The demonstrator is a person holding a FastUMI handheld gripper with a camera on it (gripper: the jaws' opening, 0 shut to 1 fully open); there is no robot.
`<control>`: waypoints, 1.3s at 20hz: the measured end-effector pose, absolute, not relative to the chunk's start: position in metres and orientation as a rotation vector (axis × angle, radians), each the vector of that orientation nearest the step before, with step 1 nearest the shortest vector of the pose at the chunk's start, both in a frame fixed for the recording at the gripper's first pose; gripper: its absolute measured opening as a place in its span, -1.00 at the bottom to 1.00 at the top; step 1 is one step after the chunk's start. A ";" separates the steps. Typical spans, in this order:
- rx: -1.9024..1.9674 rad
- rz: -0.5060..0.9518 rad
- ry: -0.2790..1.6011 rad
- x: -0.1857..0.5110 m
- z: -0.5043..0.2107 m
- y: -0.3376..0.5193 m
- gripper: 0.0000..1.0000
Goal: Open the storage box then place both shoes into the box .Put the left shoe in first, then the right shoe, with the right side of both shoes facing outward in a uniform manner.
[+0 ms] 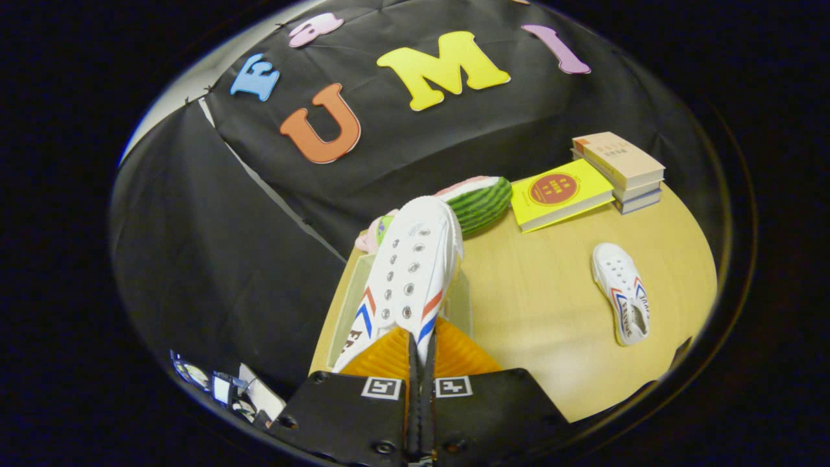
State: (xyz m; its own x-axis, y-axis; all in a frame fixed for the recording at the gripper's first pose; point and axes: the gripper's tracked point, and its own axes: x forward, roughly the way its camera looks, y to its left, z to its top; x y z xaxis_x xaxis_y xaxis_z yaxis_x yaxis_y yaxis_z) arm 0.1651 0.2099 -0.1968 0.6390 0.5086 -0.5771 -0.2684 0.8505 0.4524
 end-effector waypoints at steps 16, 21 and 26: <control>0.197 0.492 0.780 0.197 -0.294 0.352 -0.60; 0.080 0.457 0.673 0.211 -0.272 0.312 0.94; 0.032 0.442 0.688 0.198 -0.247 0.247 0.98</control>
